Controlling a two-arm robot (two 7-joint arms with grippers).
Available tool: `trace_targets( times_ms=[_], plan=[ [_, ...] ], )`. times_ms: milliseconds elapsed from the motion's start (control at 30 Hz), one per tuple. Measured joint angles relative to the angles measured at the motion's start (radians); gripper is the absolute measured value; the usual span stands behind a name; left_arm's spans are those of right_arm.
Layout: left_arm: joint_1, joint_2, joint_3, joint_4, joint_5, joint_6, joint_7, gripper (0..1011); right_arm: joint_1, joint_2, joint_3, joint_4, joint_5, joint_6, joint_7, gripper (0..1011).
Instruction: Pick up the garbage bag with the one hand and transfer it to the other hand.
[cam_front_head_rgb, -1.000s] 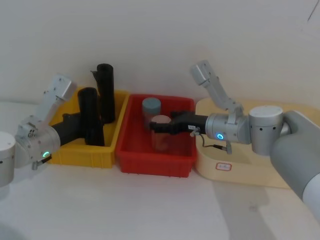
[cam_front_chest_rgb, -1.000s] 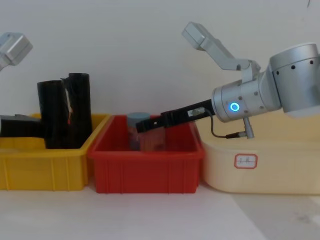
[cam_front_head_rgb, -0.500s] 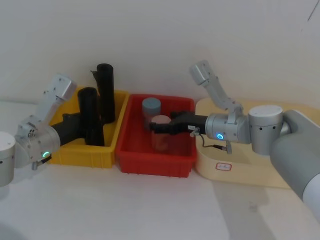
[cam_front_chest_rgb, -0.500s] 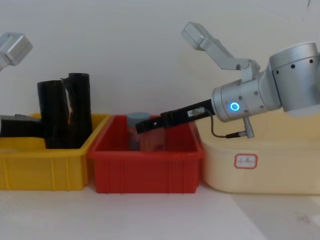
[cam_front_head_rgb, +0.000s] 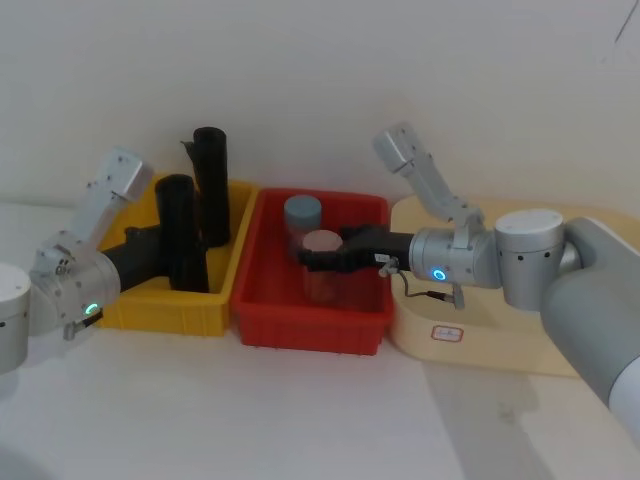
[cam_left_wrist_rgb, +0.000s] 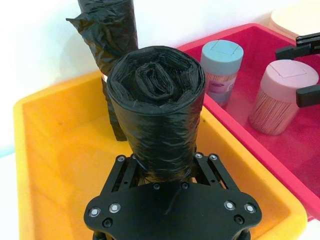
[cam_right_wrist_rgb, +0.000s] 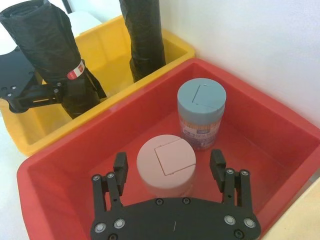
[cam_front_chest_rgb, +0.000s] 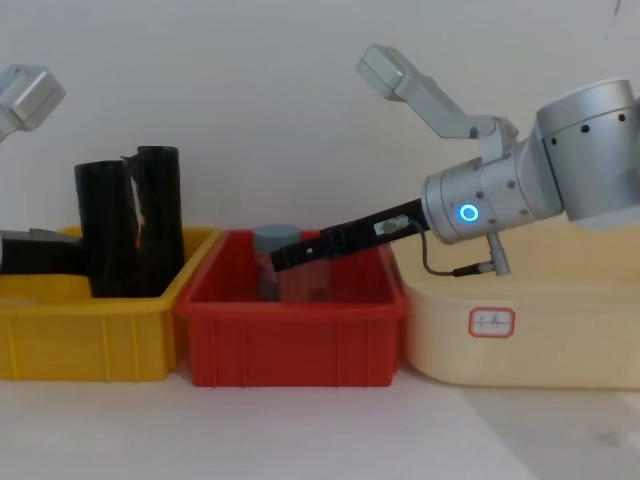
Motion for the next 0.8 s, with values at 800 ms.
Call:
trace_targets(
  times_ms=[800],
  plan=[
    [0.000, 0.000, 0.000, 0.000, 0.000, 0.000, 0.000, 400, -0.014, 0.007, 0.003, -0.032, -0.013, 0.010, -0.019, 660]
  ],
)
